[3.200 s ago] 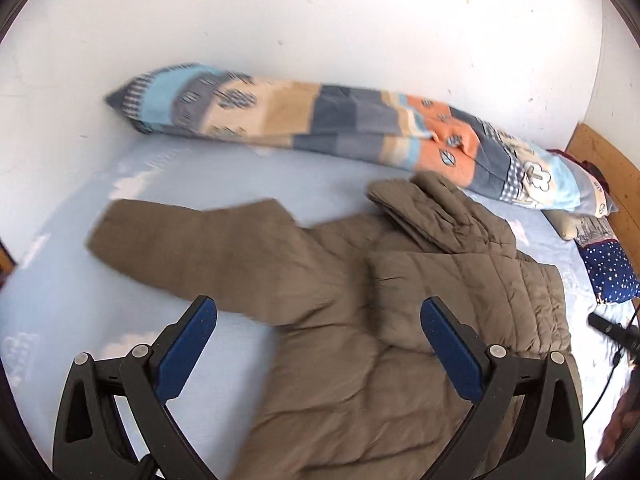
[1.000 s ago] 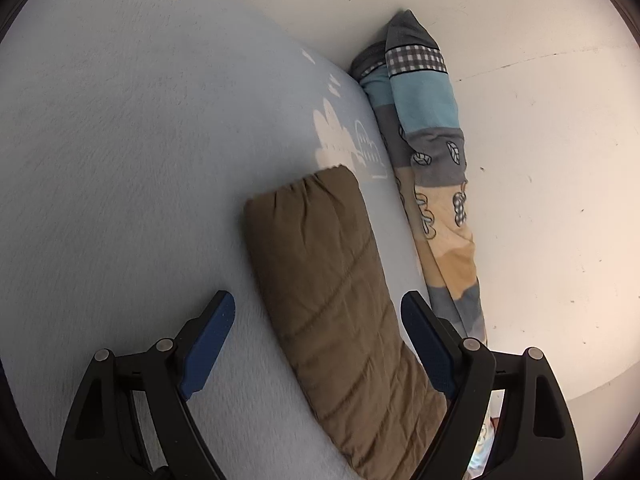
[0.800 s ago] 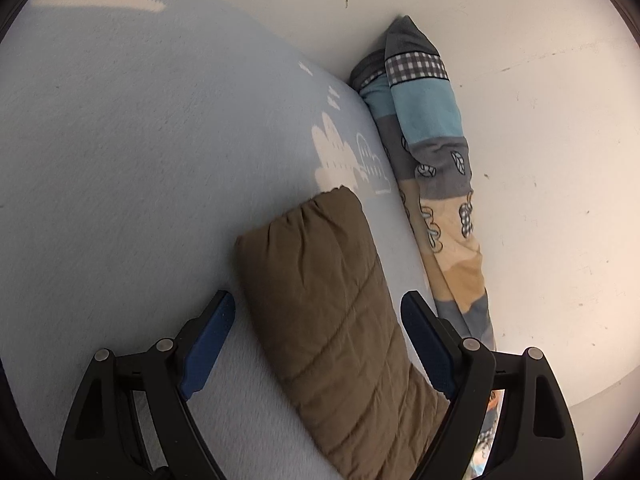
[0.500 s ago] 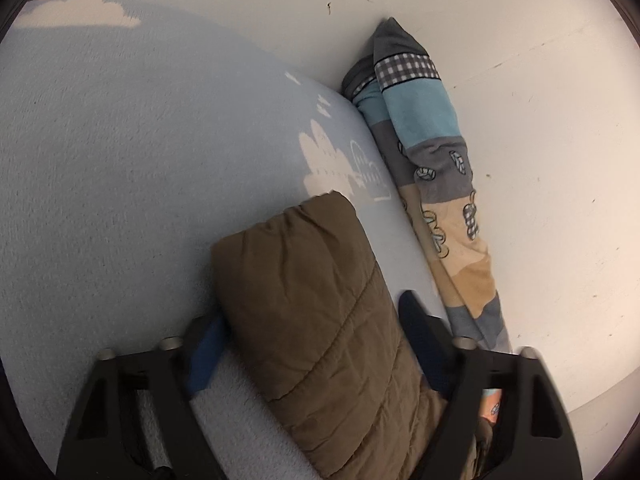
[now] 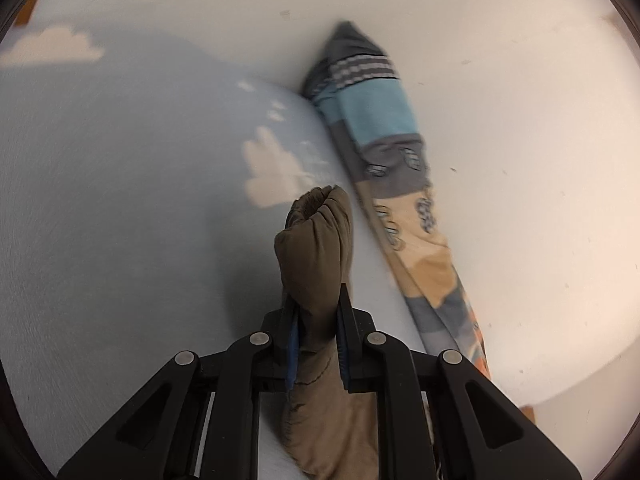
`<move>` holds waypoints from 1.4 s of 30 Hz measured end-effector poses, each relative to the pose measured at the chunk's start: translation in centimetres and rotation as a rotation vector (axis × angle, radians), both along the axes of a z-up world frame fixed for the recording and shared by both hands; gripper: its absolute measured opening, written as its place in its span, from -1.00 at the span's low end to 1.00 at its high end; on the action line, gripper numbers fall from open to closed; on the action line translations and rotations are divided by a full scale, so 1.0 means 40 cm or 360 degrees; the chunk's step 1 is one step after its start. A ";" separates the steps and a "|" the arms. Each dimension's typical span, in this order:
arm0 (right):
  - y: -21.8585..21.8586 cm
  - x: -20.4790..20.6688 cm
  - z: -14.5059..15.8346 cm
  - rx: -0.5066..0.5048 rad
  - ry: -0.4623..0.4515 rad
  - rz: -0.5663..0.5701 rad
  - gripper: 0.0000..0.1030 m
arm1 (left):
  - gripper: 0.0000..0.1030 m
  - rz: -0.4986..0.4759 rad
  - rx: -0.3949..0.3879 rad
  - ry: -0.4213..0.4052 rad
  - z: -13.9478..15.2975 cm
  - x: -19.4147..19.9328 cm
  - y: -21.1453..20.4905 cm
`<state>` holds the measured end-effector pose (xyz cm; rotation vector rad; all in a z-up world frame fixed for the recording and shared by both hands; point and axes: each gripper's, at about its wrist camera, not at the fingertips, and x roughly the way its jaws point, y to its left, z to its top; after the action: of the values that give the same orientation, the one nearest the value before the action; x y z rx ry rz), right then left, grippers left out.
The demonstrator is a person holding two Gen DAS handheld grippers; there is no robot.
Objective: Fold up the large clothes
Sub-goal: 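Lift the sleeve and lay it across the jacket front with the left gripper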
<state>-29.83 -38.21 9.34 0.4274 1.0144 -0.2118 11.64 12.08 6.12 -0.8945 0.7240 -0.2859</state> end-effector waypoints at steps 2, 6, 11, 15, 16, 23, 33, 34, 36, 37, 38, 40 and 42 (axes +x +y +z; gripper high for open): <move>-0.004 -0.005 0.008 -0.0003 -0.0013 -0.0011 0.57 | -0.72 -0.0045 0.0012 -0.0042 0.039 -0.014 -0.017; -0.016 -0.015 0.031 -0.0011 -0.0054 -0.0042 0.57 | -0.72 -0.0145 0.0058 -0.0121 0.133 -0.049 -0.070; -0.039 -0.028 0.060 -0.0035 -0.0110 -0.0100 0.57 | -0.72 -0.0297 0.0165 -0.0220 0.243 -0.121 -0.177; -0.067 -0.043 0.084 -0.0040 -0.0161 -0.0162 0.57 | -0.72 -0.0414 0.0187 -0.0329 0.322 -0.207 -0.284; -0.074 -0.048 0.090 -0.0040 -0.0175 -0.0178 0.57 | -0.72 -0.0437 0.0178 -0.0352 0.338 -0.232 -0.306; -0.140 -0.095 0.134 -0.0068 -0.0253 -0.0328 0.57 | -0.72 -0.0673 0.0132 -0.0541 0.486 -0.393 -0.500; -0.281 -0.190 0.167 -0.0030 -0.0310 -0.0630 0.57 | -0.72 -0.1006 0.0147 -0.0541 0.536 -0.552 -0.837; -0.291 -0.199 0.176 -0.0045 -0.0322 -0.0654 0.57 | -0.72 -0.1034 0.0161 -0.0525 0.523 -0.562 -0.867; -0.308 -0.213 0.189 -0.0065 -0.0344 -0.0693 0.57 | -0.72 -0.1096 0.0181 -0.0482 0.491 -0.599 -0.932; -0.317 -0.223 0.193 -0.0069 -0.0353 -0.0715 0.57 | -0.72 -0.1116 0.0188 -0.0463 0.477 -0.610 -0.962; -0.324 -0.229 0.196 -0.0070 -0.0358 -0.0732 0.57 | -0.72 -0.1144 0.0197 -0.0441 0.459 -0.619 -0.996; -0.342 -0.243 0.201 -0.0052 -0.0374 -0.0760 0.57 | -0.72 -0.1199 0.0217 -0.0396 0.426 -0.641 -1.063; -0.356 -0.255 0.204 -0.0041 -0.0384 -0.0783 0.57 | -0.72 -0.1250 0.0238 -0.0355 0.385 -0.668 -1.126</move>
<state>-40.03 -52.46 17.49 0.6597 0.6563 -0.5991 -15.10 -32.97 21.52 -0.3913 0.8507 -0.9974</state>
